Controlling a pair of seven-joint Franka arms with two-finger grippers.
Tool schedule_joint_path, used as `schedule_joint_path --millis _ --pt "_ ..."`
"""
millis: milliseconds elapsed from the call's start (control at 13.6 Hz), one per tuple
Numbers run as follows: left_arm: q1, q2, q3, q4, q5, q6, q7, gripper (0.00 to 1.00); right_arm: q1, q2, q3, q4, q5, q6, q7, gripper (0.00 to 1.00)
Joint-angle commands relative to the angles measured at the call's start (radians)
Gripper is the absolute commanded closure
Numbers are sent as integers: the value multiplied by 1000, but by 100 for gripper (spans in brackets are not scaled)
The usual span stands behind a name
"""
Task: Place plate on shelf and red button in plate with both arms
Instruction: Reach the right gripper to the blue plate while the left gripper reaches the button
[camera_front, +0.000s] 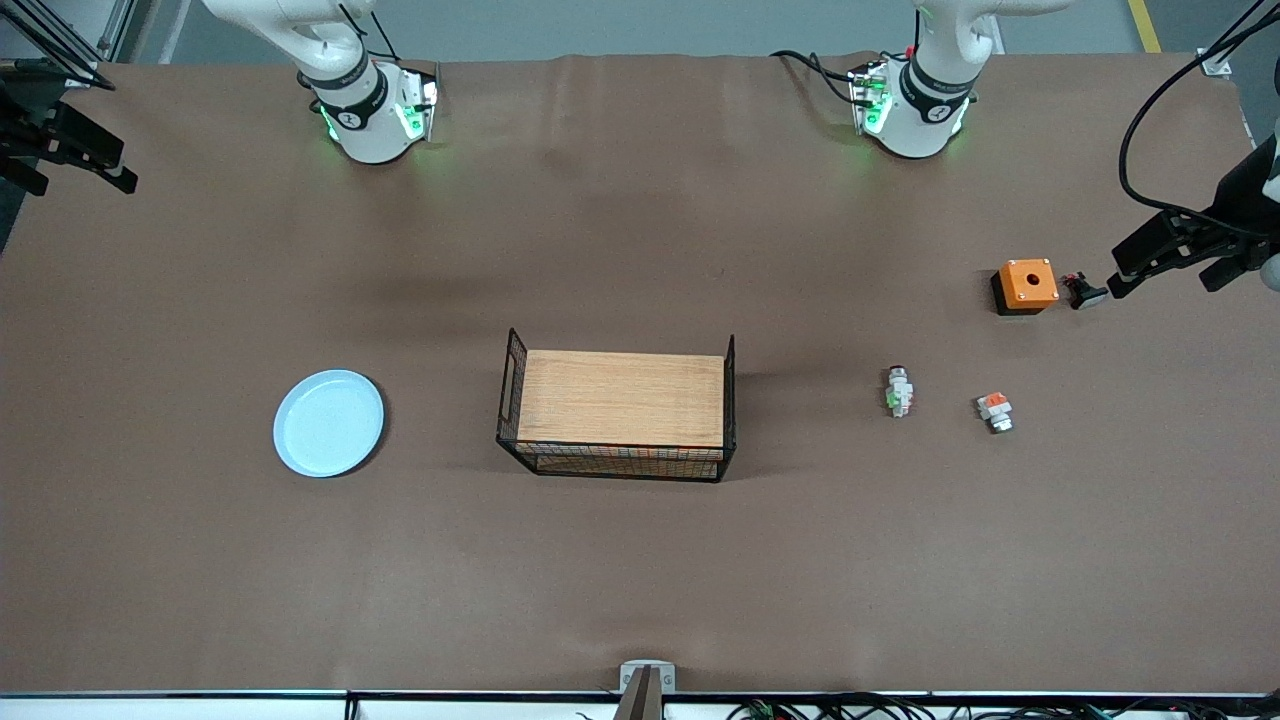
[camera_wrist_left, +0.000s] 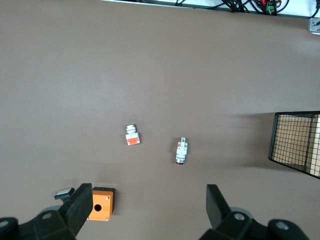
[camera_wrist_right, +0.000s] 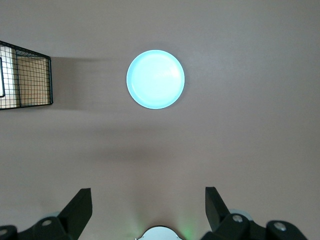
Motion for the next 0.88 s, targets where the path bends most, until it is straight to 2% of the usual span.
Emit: schedule_joint_path --millis 0,441,735,808 --pt "5 1 -3 14 -17 -23 -2 0 -5 -9 2 -3 -17 -7 0 0" --pt "16 2 2 11 -40 -51 -1 0 -7 -7 2 -2 -15 -7 0 0" --pt "13 57 0 -44 -52 -42 -2 0 -8 20 0 11 -18 -5 7 0" --pt "9 82 0 -61 -63 -25 -2 0 -16 63 0 18 -31 -7 7 0"
